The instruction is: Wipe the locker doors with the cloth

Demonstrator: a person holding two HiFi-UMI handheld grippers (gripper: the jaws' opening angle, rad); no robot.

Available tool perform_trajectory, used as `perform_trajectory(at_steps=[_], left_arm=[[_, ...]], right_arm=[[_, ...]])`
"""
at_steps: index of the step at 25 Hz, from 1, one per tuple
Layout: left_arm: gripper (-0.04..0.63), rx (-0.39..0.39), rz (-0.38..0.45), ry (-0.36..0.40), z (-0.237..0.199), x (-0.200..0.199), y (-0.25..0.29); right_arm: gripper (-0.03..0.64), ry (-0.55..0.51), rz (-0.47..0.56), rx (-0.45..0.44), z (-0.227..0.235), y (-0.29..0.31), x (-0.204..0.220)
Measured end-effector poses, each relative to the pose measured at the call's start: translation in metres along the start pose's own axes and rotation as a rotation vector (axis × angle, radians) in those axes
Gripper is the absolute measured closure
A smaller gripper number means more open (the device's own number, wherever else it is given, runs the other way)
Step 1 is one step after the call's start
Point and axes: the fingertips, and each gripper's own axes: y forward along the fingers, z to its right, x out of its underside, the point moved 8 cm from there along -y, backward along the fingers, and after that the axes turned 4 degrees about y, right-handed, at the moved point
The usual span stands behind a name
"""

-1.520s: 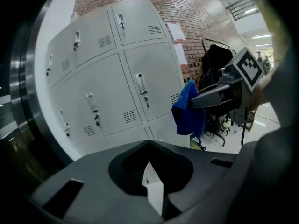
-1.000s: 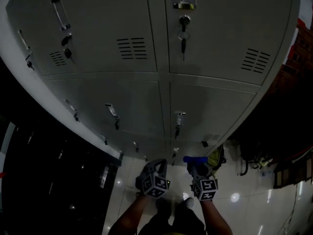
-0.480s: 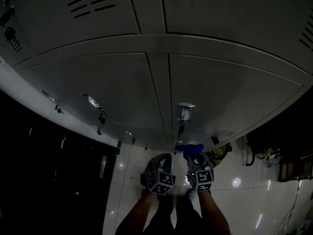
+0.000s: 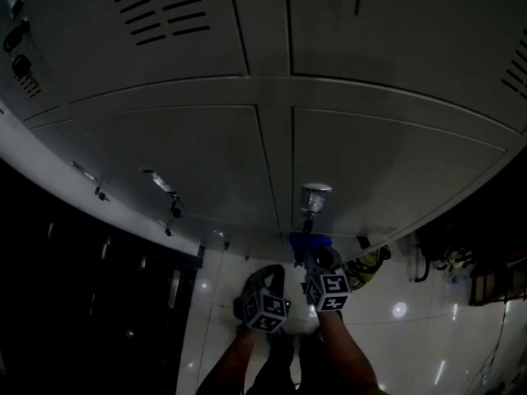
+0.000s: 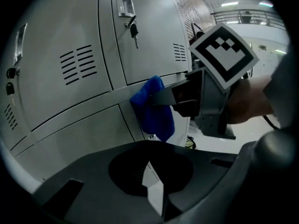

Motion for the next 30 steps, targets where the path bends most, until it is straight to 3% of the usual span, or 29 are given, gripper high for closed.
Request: perform_trajectory(at_steps=[2,6,8,13,17,21,25,30], left_arm=[[0.591,0.012,0.018,0.01,0.003,-0.008,0.006],[0.591,0.053,0.042,0.02,0.018,-0.016,0.019],[0.591,0.063,0.039,0.032,0.024,-0.022,0.021],[0.591,0.073,0.038,0.047,0.03,-0.02,0.025],[0.591,0.05,0.024,0.011,0.018,-0.008,0.015],[0.591,0.019,0.012,-0.018,0.003,0.008,0.0],[0.591,-0.002,-0.007,-0.012,-0.01,0.017,-0.007],[0.591,0.03,0.013,0.002,-0.003,0.009,0.003]], right_arm=[[0.551,-0.003,0.025,0.053,0.032,-0.021,-0.008],[0.551,-0.015,0.056,0.271,0.121,-0.076,-0.012],[0.551,-0.014,0.073,0.311,0.151,-0.094,-0.015],[0.548,0.01,0.059,0.293,0.138,-0.09,-0.009],[0.548,-0.01,-0.015,0.095,0.07,-0.04,0.023],[0.548,-0.024,-0.075,0.005,0.012,0.024,0.058],[0.548,-0.032,-0.103,0.015,-0.005,0.043,0.067],[0.549,-0.015,-0.073,0.13,0.049,0.011,0.061]])
